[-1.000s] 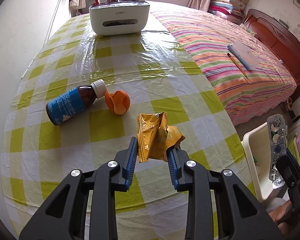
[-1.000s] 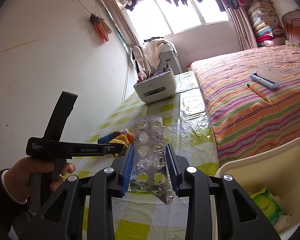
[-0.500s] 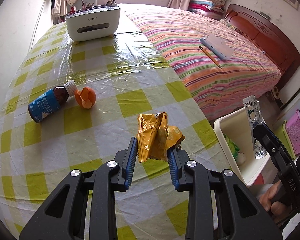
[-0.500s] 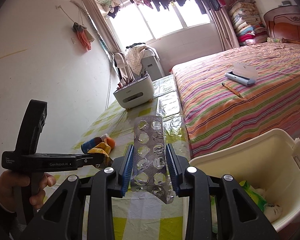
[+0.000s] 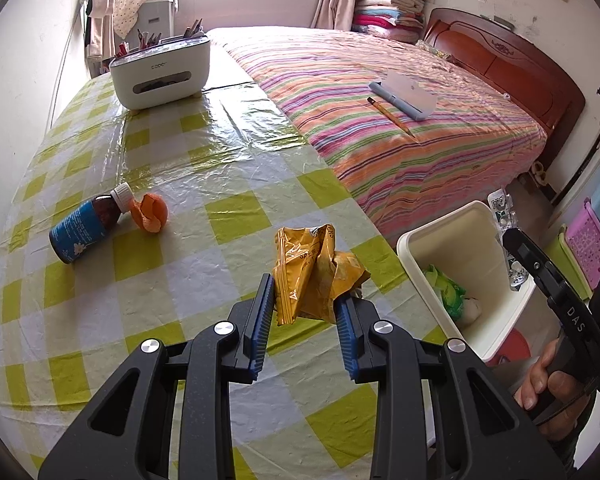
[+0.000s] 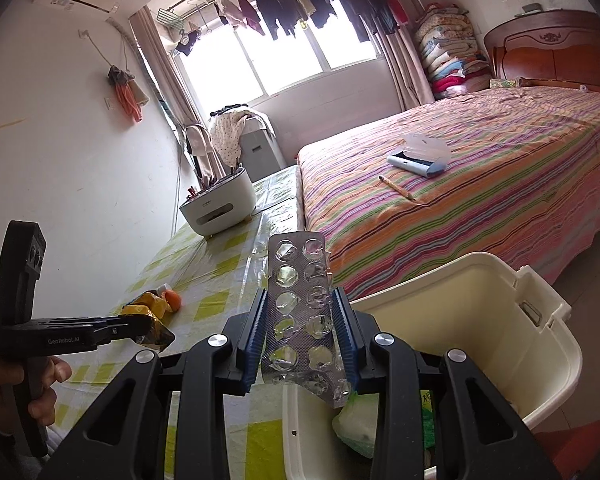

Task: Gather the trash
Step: 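Carry the blister to the bin and open the right tool while the left tool holds the wrapper, then carry the yellow wrapper into the bin and open the left tool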

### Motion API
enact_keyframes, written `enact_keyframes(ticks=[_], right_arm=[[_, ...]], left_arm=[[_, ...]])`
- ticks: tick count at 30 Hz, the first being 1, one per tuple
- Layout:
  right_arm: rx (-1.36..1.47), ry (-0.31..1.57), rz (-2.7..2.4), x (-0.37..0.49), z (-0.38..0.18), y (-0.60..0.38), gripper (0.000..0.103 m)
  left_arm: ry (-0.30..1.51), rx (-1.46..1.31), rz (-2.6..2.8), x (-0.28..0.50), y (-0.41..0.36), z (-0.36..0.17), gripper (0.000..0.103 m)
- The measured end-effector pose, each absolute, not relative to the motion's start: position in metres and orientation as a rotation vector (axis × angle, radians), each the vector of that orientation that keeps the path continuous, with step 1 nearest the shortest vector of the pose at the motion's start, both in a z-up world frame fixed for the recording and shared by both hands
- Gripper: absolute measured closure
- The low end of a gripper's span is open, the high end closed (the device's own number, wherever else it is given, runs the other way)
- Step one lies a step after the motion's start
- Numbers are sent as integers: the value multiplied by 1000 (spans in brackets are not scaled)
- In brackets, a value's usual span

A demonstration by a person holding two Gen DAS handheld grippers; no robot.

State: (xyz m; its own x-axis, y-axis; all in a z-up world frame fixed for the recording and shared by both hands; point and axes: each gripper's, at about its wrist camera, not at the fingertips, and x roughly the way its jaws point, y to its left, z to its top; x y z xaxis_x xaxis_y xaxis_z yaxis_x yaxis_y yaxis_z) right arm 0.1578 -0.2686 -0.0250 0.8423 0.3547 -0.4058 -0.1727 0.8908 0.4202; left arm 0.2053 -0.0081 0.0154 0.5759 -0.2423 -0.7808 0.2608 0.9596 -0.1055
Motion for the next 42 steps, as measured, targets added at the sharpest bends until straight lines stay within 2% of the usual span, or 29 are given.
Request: enact_keyframes(ticks=[15, 16, 17, 18, 31, 35, 42], right_arm=[[395, 532, 129, 153, -38, -301, 69], [401, 533, 121, 152, -39, -303, 66], [405, 534, 113, 151, -39, -304, 52], [408, 532, 110, 150, -39, -305, 44], [461, 414, 58, 134, -27, -316, 43], [457, 363, 43, 127, -21, -317, 36], [514, 337, 51, 121, -19, -330, 35]], left_arm=[[916, 32, -392, 178, -39, 8, 74], [911, 38, -397, 176, -42, 8, 74], [906, 45, -401, 174, -45, 7, 74], [906, 49, -408, 173, -48, 7, 74], [899, 9, -414, 174, -63, 8, 74], [913, -5, -394, 187, -71, 5, 74], [910, 57, -396, 200, -110, 8, 74]])
